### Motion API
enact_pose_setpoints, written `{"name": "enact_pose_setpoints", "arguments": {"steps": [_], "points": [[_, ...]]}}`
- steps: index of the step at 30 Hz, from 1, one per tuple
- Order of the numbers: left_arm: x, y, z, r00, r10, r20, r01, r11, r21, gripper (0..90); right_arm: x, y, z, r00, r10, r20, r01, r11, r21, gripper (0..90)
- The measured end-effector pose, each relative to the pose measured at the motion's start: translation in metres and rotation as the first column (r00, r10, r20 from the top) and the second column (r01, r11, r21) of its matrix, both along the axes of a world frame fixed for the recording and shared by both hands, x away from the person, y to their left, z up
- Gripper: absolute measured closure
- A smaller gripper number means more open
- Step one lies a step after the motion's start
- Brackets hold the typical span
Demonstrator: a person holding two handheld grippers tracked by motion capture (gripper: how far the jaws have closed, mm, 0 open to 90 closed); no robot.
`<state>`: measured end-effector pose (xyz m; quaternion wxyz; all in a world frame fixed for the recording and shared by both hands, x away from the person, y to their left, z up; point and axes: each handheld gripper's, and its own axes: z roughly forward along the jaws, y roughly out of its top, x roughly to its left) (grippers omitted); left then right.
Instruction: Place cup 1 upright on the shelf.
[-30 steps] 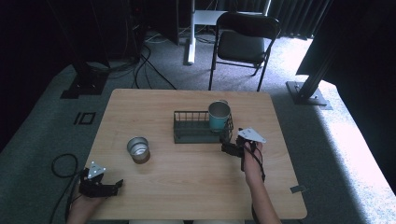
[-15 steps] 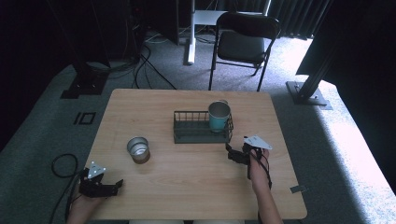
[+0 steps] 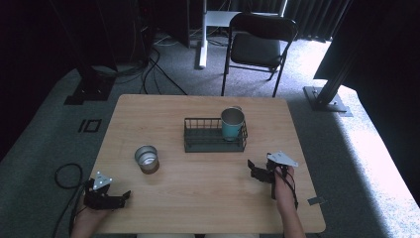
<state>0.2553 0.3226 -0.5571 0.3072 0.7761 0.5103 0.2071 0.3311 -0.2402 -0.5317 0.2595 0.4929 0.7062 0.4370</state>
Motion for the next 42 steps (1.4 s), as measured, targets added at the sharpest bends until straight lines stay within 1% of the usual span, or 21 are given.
{"name": "enact_pose_setpoints", "arguments": {"steps": [4,11,14,17,24,29,32,33,34,37,40,42], "points": [[0.0,0.0,0.0,1.0,0.0,0.0,0.0,1.0,0.0,0.4,-0.005,-0.007,-0.005,0.9999,-0.002,-0.017,0.002,1.0,0.004,13.2],[0.0,0.0,0.0,1.0,0.0,0.0,0.0,1.0,0.0,0.4,-0.015,-0.018,-0.011,0.9985,0.016,-0.052,-0.016,0.9999,0.003,13.2],[0.0,0.0,0.0,1.0,0.0,0.0,0.0,1.0,0.0,0.4,-0.02,-0.023,-0.011,0.998,0.026,-0.058,-0.027,0.9996,-0.004,13.2],[0.0,0.0,0.0,1.0,0.0,0.0,0.0,1.0,0.0,0.4,-0.024,-0.027,-0.012,0.9978,0.026,-0.061,-0.028,0.9993,-0.023,13.2],[0.0,0.0,0.0,1.0,0.0,0.0,0.0,1.0,0.0,0.4,-0.031,-0.034,-0.015,0.9946,0.038,-0.097,-0.042,0.9987,-0.03,13.2],[0.0,0.0,0.0,1.0,0.0,0.0,0.0,1.0,0.0,0.4,-0.035,-0.039,-0.017,0.9919,0.055,-0.114,-0.062,0.9964,-0.057,13.2],[0.0,0.0,0.0,1.0,0.0,0.0,0.0,1.0,0.0,0.4,-0.037,-0.042,-0.019,0.9899,0.055,-0.131,-0.065,0.9952,-0.073,13.2],[0.0,0.0,0.0,1.0,0.0,0.0,0.0,1.0,0.0,0.4,-0.038,-0.043,-0.02,0.9873,0.067,-0.144,-0.08,0.993,-0.087,13.2],[0.0,0.0,0.0,1.0,0.0,0.0,0.0,1.0,0.0,0.4,-0.039,-0.044,-0.021,0.9867,0.069,-0.147,-0.083,0.9925,-0.09,13.2],[0.0,0.0,0.0,1.0,0.0,0.0,0.0,1.0,0.0,0.4,-0.042,-0.047,-0.024,0.9829,0.075,-0.168,-0.096,0.9881,-0.12,13.1],[0.0,0.0,0.0,1.0,0.0,0.0,0.0,1.0,0.0,0.3,-0.044,-0.05,-0.026,0.9785,0.083,-0.189,-0.109,0.9848,-0.135,13.2],[0.0,0.0,0.0,1.0,0.0,0.0,0.0,1.0,-0.001,0.3,-0.046,-0.051,-0.026,0.9792,0.08,-0.187,-0.108,0.9836,-0.145,13.1]]}}
